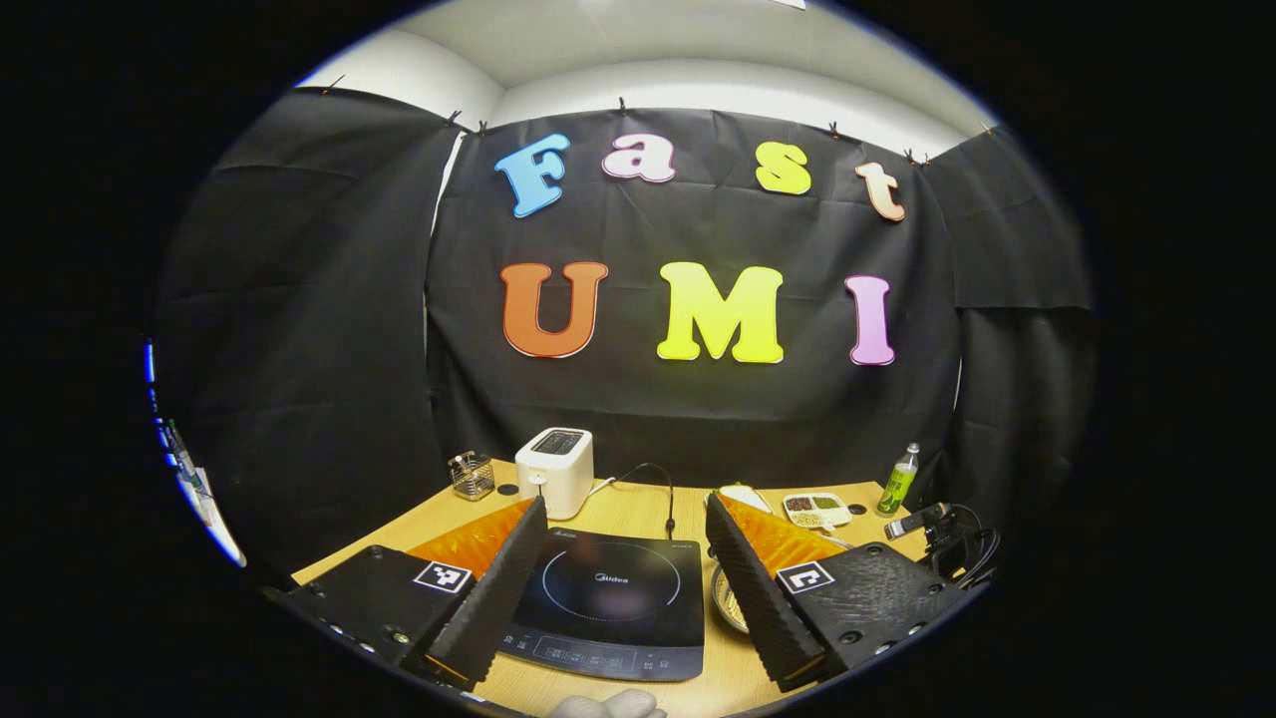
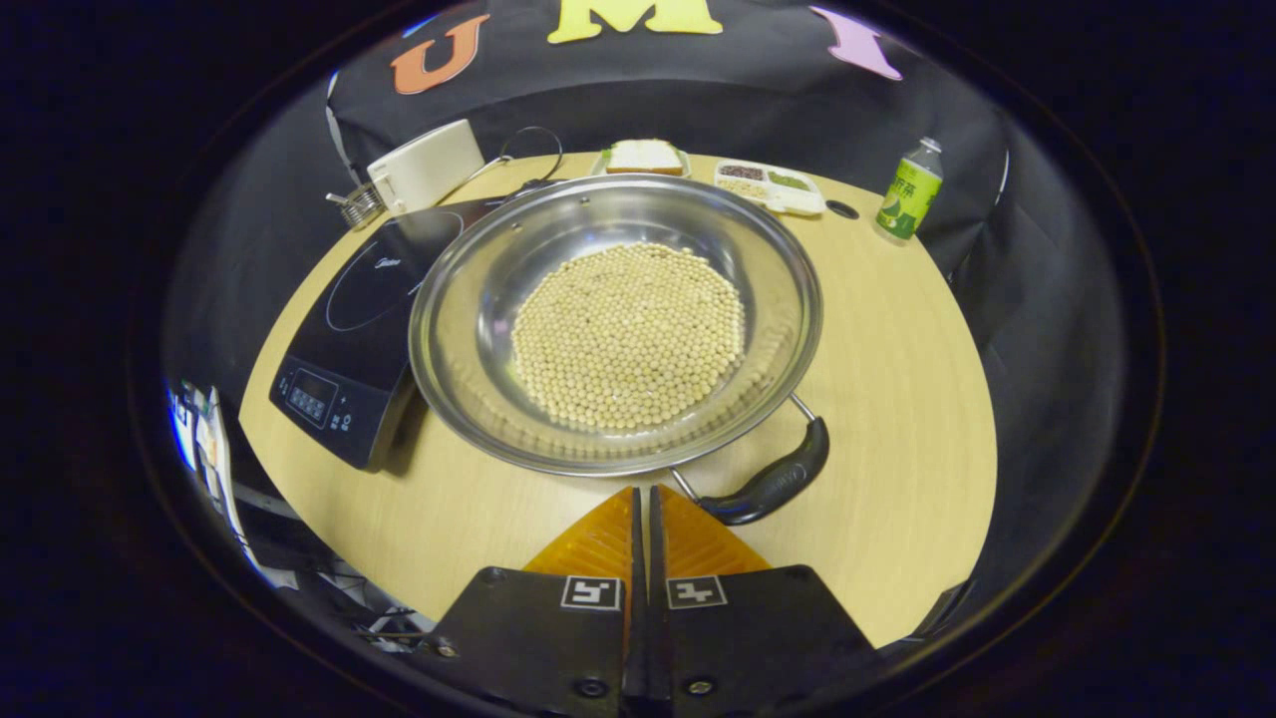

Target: First push the handle of the pot to place it horizontally, then grasp the pot with both hands and set it on the induction cooktop.

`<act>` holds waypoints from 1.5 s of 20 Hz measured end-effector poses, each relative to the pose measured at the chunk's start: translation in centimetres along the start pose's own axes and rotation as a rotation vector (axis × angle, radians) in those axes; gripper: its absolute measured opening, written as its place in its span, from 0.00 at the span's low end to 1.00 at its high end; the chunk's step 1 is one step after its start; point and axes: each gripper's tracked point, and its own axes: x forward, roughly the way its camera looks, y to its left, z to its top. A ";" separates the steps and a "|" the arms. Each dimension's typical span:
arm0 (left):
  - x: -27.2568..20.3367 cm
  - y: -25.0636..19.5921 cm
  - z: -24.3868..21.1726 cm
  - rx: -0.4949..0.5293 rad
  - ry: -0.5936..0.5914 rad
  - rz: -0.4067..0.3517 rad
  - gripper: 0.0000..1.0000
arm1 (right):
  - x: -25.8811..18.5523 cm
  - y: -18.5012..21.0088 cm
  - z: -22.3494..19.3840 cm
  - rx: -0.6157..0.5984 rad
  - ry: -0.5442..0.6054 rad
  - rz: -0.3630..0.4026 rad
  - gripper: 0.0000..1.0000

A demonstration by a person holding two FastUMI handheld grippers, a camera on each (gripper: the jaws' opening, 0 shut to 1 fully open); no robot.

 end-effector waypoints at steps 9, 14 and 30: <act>0.9 -1.5 -0.1 0.005 0.006 -0.001 0.95 | 0.2 -4.5 1.4 0.027 -0.014 -0.037 0.00; 1.3 -2.6 0.2 -0.003 0.004 0.012 0.95 | -0.1 -7.0 2.0 -0.014 -0.032 -0.068 0.04; 0.8 -5.3 -1.1 0.003 0.041 0.107 0.95 | 1.6 -12.7 5.4 -0.076 -0.061 -0.062 0.04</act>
